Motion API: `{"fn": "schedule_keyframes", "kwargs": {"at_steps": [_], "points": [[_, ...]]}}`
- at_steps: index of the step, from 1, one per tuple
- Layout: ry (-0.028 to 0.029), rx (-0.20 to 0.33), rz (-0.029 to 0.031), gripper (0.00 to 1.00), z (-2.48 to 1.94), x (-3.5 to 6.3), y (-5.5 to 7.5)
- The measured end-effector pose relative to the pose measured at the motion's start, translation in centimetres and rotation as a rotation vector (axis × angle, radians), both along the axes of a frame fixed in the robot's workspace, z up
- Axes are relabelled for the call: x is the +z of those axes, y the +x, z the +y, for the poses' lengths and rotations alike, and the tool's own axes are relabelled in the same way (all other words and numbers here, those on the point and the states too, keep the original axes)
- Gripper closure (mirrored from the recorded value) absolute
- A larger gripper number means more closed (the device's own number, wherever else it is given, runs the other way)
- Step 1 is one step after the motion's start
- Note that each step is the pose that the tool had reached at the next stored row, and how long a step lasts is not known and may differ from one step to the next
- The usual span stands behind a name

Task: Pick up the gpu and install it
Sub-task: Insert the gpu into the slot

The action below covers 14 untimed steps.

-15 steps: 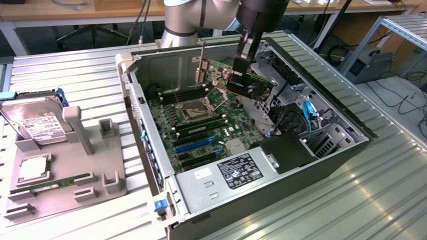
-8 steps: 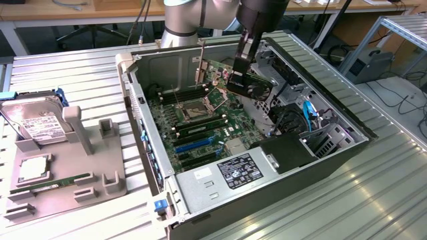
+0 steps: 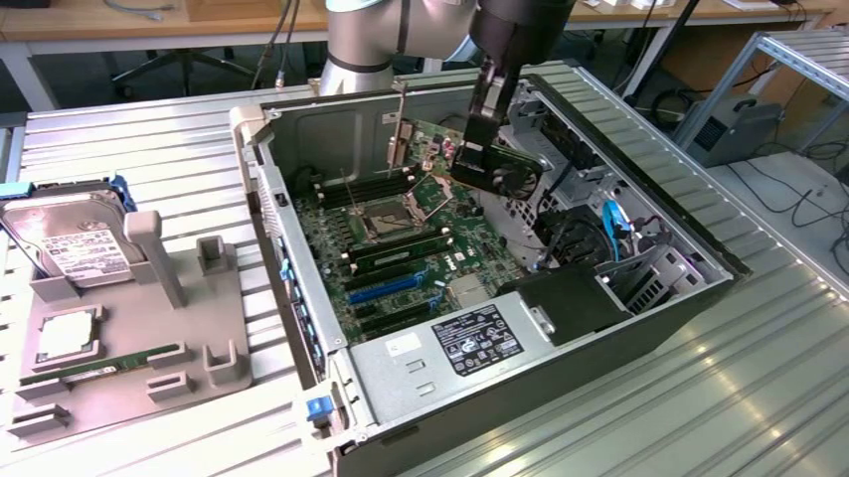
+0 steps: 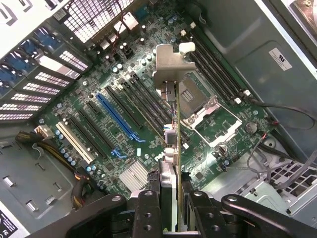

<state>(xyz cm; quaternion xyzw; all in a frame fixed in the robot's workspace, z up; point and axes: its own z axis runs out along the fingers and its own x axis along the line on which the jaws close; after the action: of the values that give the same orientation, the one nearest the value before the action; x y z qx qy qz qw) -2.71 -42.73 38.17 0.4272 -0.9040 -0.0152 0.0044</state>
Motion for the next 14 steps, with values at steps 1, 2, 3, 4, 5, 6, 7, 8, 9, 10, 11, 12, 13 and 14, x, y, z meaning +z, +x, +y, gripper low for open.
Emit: {"fn": "schedule_keyframes", "kwargs": {"at_steps": [1,2,3,4,5,6,7,8,9,10,11,12,13,14], "points": [[0.0,0.004,0.0,0.73,0.0,0.0,0.0],[-0.0001,0.008,0.0,0.73,0.0,0.0,0.0],[0.0,0.015,0.0,0.73,0.0,0.0,0.0],[0.0,0.02,0.0,0.73,0.0,0.0,0.0],[0.0,0.024,0.0,0.73,0.0,0.0,0.0],[0.0,0.026,0.0,0.73,0.0,0.0,0.0],[0.0,0.029,0.0,0.73,0.0,0.0,0.0],[0.0,0.031,0.0,0.73,0.0,0.0,0.0],[0.0,0.033,0.0,0.73,0.0,0.0,-0.01],[0.0,0.035,0.0,0.73,0.0,0.0,-0.01],[0.0,0.038,0.0,0.73,0.0,0.0,-0.01],[-0.0001,0.039,0.0,0.73,0.0,0.0,0.0],[0.0,0.041,0.0,0.73,0.0,0.0,0.0],[0.0,0.043,0.0,0.73,0.0,0.0,0.0]]}}
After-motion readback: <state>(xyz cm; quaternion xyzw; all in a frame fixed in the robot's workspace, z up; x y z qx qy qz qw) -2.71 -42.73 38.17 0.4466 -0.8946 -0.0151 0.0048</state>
